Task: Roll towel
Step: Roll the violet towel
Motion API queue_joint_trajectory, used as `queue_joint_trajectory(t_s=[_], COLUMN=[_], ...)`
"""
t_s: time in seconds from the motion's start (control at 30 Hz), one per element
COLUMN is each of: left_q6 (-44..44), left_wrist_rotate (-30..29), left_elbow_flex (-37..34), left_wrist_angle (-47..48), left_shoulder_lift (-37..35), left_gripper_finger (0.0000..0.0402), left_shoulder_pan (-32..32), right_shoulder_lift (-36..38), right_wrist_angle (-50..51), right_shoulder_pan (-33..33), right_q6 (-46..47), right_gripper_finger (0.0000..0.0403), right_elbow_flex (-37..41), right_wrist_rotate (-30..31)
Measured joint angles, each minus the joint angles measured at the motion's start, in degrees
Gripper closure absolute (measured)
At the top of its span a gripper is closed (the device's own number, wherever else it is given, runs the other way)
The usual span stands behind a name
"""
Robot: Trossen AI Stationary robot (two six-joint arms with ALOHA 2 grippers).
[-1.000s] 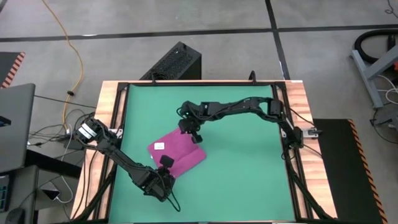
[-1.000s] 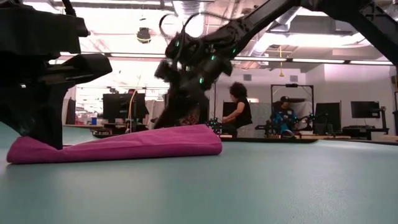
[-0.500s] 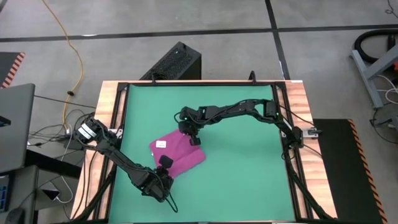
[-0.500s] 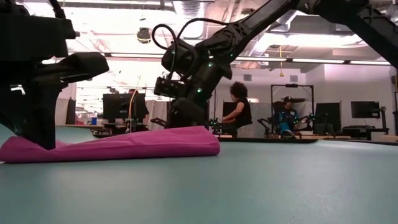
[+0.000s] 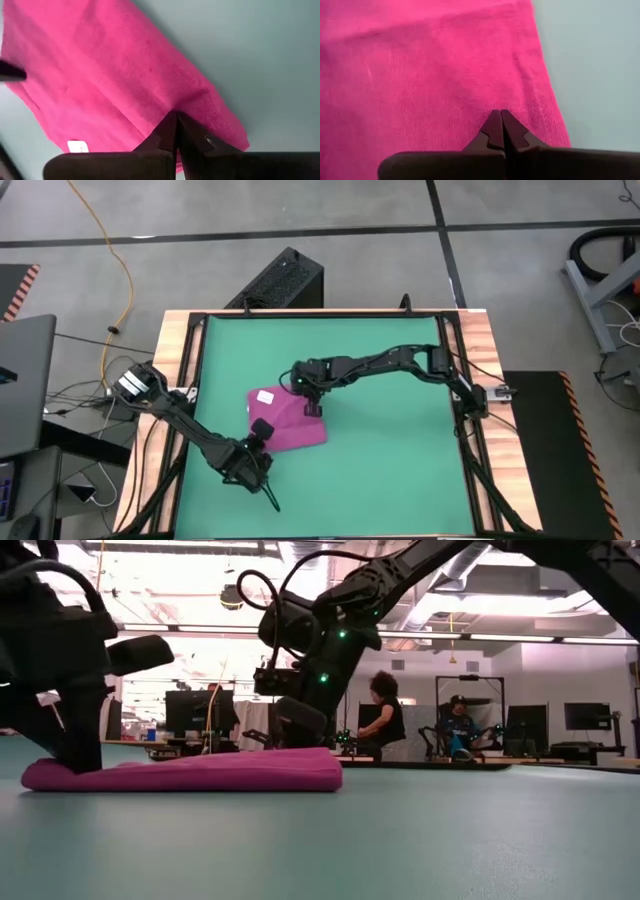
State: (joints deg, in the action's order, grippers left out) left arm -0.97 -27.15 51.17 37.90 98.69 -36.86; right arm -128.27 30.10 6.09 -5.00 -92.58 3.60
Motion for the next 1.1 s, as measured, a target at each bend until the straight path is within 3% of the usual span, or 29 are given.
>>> queue_joint_trajectory(t_s=[0.2, 0.37, 0.5, 0.67, 0.87, 0.97, 1.1], left_q6=[1.5, 3.7, -1.6, -4.7, -7.6, -6.6, -5.4], left_wrist_rotate=[-1.1, -1.2, -1.1, 0.5, 0.5, 0.7, 0.4], left_elbow_flex=[-6.3, -9.0, -9.3, -9.3, -11.0, -12.4, -12.9], left_wrist_angle=[-7.1, -9.5, -13.2, -16.1, -19.5, -20.1, -20.1], left_shoulder_lift=[-5.0, -8.0, -8.2, -8.2, -8.3, -8.4, -8.4], left_gripper_finger=[0.0401, 0.0402, 0.0401, 0.0402, 0.0401, 0.0401, 0.0401], left_shoulder_pan=[0.3, 0.3, 0.3, 2.8, 4.3, 4.3, 4.1], right_shoulder_lift=[0.0, 0.0, 1.8, 6.6, 20.2, 26.1, 32.6], right_wrist_angle=[4.7, 7.4, 5.6, 7.1, 3.3, -5.5, -36.7], right_shoulder_pan=[-2.4, -2.7, -3.1, -2.9, -5.7, -8.8, -13.2], right_q6=[2.4, 4.5, 4.6, 2.7, 0.2, 0.7, 3.7], right_gripper_finger=[0.0403, 0.0402, 0.0385, 0.0369, 0.0373, 0.0386, 0.0396], right_elbow_flex=[0.1, 0.1, 0.3, 0.8, 4.0, 13.5, 33.4], right_wrist_rotate=[6.7, 6.6, 7.3, 6.3, 6.2, 6.2, 6.9])
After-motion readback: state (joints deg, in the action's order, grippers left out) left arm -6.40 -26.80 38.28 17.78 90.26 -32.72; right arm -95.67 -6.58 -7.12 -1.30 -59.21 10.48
